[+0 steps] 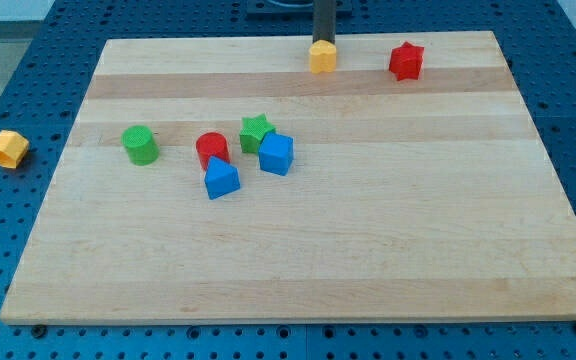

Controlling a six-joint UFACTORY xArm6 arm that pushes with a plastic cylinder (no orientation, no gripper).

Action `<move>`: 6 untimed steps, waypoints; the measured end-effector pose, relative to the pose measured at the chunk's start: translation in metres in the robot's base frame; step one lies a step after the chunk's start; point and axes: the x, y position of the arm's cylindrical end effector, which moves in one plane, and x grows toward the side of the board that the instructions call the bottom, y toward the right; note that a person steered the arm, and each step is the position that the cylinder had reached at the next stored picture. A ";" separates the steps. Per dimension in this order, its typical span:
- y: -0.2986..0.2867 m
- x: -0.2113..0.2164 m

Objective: Nudge the yellow heart right a bit

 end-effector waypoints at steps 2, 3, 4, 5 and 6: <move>-0.014 0.009; -0.092 0.036; -0.096 0.069; -0.032 0.071; -0.002 0.061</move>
